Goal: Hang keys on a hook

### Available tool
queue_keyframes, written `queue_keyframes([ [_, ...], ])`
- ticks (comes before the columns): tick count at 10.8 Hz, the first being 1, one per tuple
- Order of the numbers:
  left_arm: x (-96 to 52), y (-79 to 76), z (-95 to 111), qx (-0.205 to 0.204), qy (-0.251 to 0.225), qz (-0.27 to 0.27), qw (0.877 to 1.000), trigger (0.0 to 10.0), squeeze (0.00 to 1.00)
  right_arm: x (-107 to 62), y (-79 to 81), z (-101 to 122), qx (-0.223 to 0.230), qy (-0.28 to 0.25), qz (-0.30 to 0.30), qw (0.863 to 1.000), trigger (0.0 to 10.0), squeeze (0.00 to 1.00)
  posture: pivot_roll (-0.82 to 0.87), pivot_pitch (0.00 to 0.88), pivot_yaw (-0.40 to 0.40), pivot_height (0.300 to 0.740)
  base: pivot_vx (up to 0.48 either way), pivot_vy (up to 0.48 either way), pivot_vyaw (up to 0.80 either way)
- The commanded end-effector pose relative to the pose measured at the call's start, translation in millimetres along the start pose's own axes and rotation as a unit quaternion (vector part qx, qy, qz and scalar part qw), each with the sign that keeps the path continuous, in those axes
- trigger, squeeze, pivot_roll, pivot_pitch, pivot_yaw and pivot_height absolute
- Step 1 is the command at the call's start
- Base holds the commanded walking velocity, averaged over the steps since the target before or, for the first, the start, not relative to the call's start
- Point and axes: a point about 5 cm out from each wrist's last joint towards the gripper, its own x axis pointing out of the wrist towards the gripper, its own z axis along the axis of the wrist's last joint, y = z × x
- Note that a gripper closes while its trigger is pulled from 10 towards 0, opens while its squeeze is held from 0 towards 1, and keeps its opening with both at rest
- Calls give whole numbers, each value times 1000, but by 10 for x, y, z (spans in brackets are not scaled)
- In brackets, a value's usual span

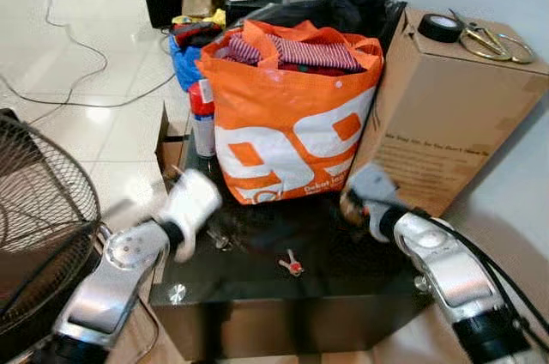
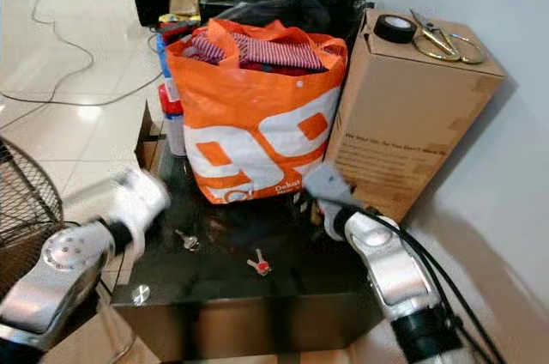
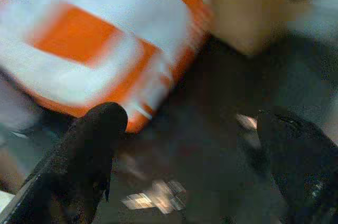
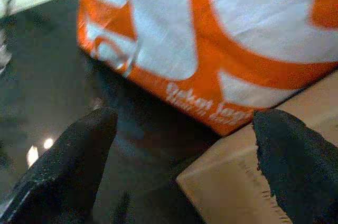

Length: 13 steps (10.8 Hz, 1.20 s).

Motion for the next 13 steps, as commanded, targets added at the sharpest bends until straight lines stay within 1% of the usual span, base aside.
queue_keyframes([
  [1,21,-55,-41,9,27,-44,999,10000,0,24,22,33,-26,-7,30,999,10000,0,28,0,-65,740,0,0,0],
  [2,-4,-101,-124,18,54,-71,996,10000,0,53,97,0,-44,0,68,997,10000,0,19,0,-69,740,0,0,0],
  [3,-27,-133,-179,19,68,-79,994,10000,0,81,190,-43,-58,7,103,993,10000,0,17,0,-76,740,0,0,0],
  [4,-68,-193,-238,19,81,-87,993,10000,0,132,346,-149,-78,28,142,986,10000,0,15,0,-84,740,0,0,0],
  [5,-111,-267,-270,18,89,-101,991,10000,0,191,473,-257,-100,45,166,980,10000,0,13,0,-97,740,0,0,0],
  [6,-131,-326,-286,17,93,-108,990,10000,0,247,577,-338,-107,58,182,976,10000,0,18,0,-112,740,0,0,0],
  [7,-167,-387,-296,12,95,-109,989,10000,0,275,661,-410,-123,70,201,969,10000,0,26,0,-136,740,0,0,0],
  [8,-214,-453,-325,5,100,-107,989,10000,0,304,705,-467,-127,78,211,966,9922,0,33,0,-156,740,0,0,0],
  [9,-243,-488,-341,1,103,-105,989,10000,0,336,725,-487,-126,78,213,966,6627,0,37,0,-163,740,0,0,0],
  [10,-277,-525,-351,-6,106,-105,989,10000,0,381,749,-506,-124,79,211,966,2824,0,42,0,-170,740,0,0,0],
  [11,-314,-548,-363,-11,113,-104,988,10000,0,442,782,-516,-119,84,204,968,0,0,52,0,-177,740,0,0,0],
  [12,-367,-557,-372,-12,120,-101,988,10000,0,494,817,-509,-110,85,199,970,0,0,63,0,-182,740,0,0,0],
  [13,-440,-565,-380,-13,127,-98,987,10000,0,531,858,-513,-111,85,199,970,0,0,83,0,-188,740,0,0,0],
])
